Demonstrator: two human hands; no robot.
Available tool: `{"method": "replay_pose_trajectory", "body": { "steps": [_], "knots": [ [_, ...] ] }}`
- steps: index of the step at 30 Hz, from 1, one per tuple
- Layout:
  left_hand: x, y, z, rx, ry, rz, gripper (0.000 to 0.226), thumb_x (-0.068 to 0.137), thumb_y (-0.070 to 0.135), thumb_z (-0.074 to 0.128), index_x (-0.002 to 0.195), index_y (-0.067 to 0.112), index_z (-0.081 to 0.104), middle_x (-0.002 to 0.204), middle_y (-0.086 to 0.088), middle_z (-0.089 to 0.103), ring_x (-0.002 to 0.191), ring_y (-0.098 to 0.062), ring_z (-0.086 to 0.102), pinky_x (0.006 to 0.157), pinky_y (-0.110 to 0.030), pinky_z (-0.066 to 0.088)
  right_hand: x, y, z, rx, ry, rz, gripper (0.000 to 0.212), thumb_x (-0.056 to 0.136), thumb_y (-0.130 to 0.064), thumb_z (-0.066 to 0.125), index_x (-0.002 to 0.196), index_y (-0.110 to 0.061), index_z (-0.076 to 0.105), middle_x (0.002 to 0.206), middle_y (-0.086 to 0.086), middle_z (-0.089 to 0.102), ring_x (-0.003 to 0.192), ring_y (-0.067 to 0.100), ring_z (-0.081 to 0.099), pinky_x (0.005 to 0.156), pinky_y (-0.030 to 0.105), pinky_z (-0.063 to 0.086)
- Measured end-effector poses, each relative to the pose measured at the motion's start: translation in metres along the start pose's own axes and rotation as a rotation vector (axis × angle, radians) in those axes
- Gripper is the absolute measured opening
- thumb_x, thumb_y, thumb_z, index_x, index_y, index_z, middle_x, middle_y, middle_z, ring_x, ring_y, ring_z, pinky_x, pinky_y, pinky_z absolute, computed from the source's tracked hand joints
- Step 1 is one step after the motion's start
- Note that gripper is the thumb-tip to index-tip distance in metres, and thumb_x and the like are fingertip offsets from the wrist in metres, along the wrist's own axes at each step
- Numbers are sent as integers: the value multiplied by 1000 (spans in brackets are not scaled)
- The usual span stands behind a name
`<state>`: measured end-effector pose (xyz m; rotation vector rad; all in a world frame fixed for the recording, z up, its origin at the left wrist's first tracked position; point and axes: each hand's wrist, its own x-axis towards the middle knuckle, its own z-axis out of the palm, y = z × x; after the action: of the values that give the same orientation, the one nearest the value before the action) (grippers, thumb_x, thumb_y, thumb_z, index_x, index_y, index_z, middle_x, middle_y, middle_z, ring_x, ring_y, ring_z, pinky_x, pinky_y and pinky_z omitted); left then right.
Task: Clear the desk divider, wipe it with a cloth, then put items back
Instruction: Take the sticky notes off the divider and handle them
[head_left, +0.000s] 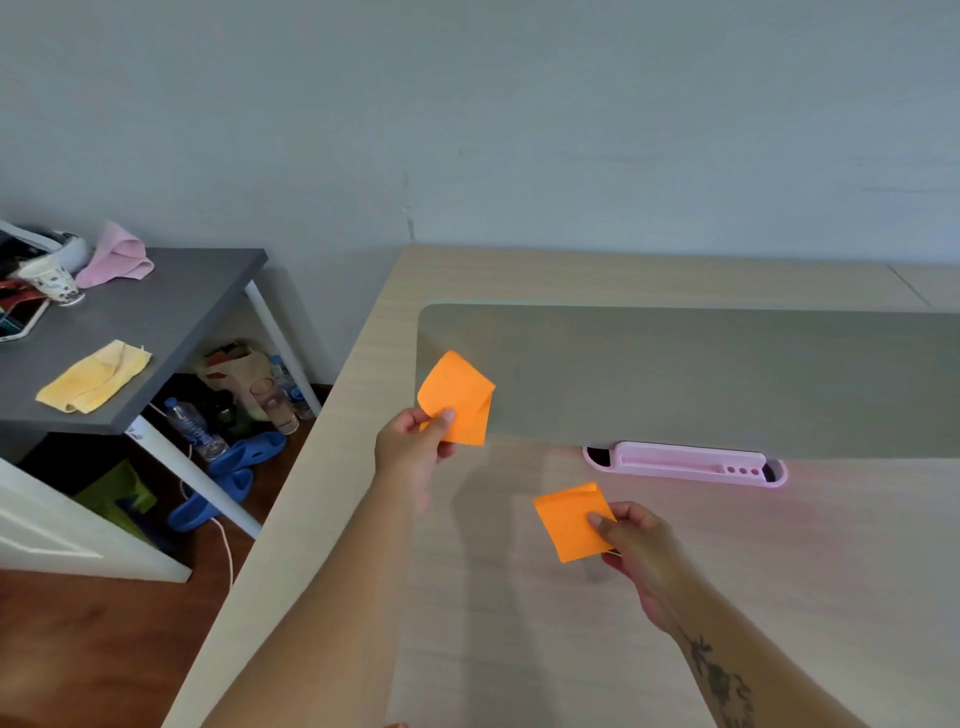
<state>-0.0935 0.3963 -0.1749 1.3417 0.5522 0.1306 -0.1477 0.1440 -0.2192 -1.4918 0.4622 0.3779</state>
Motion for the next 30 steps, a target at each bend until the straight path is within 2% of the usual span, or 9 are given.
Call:
{"method": "replay_pose_trajectory", "body": {
  "steps": [4, 7, 9, 12, 17, 22, 30],
  "knots": [
    [-31, -18, -20, -61, -39, -50, 17, 89, 7, 69, 99, 9, 55, 98, -12, 68, 65, -17, 67, 63, -25, 56, -24, -13, 4, 83, 21, -75, 20, 91, -9, 64, 107, -15, 53, 101, 8, 65, 88, 21, 59, 76, 34, 47],
    [-55, -11, -23, -115, -34, -45, 31, 89, 4, 69, 109, 10, 46, 98, -14, 69, 69, -22, 69, 65, -28, 56, -44, -30, 12, 192, -22, -128, 31, 91, -13, 65, 117, -20, 50, 106, 2, 66, 95, 19, 60, 77, 34, 45],
    [-74, -3, -27, -125, -34, -40, 36, 88, 5, 70, 115, 8, 45, 101, -15, 68, 73, -24, 69, 67, -29, 56, -61, -41, 19, 201, -71, -148, 29, 91, -16, 66, 117, -17, 54, 106, 0, 67, 96, 18, 61, 76, 32, 45],
    [-97, 4, -33, -68, -80, -46, 33, 89, 9, 69, 117, 1, 52, 108, -19, 68, 80, -25, 69, 69, -27, 56, -78, -53, 27, 183, -114, -167, 19, 90, -20, 67, 107, -16, 59, 102, -1, 69, 95, 19, 63, 77, 32, 47],
    [-146, 7, -47, -38, -123, -32, 19, 88, 12, 71, 100, 2, 59, 97, -17, 69, 78, -23, 68, 70, -28, 56, -102, -54, 32, 187, -202, -147, 12, 91, -22, 66, 101, -17, 61, 106, 0, 68, 94, 17, 63, 76, 32, 47],
    [-199, -4, -68, 0, -41, 9, 13, 86, 12, 73, 88, 5, 61, 94, -15, 66, 79, -23, 66, 71, -29, 56, -126, -33, 43, 98, -327, -73, 20, 92, -24, 65, 109, -14, 61, 111, 3, 66, 96, 19, 62, 75, 32, 48],
    [-284, -59, -140, -98, 229, -34, 16, 84, 12, 75, 86, 6, 61, 89, -13, 65, 73, -23, 66, 68, -30, 56, -173, 33, 90, -53, -548, 71, 14, 89, -24, 69, 99, -17, 63, 101, 1, 69, 88, 19, 62, 76, 33, 49]
  ]
}}
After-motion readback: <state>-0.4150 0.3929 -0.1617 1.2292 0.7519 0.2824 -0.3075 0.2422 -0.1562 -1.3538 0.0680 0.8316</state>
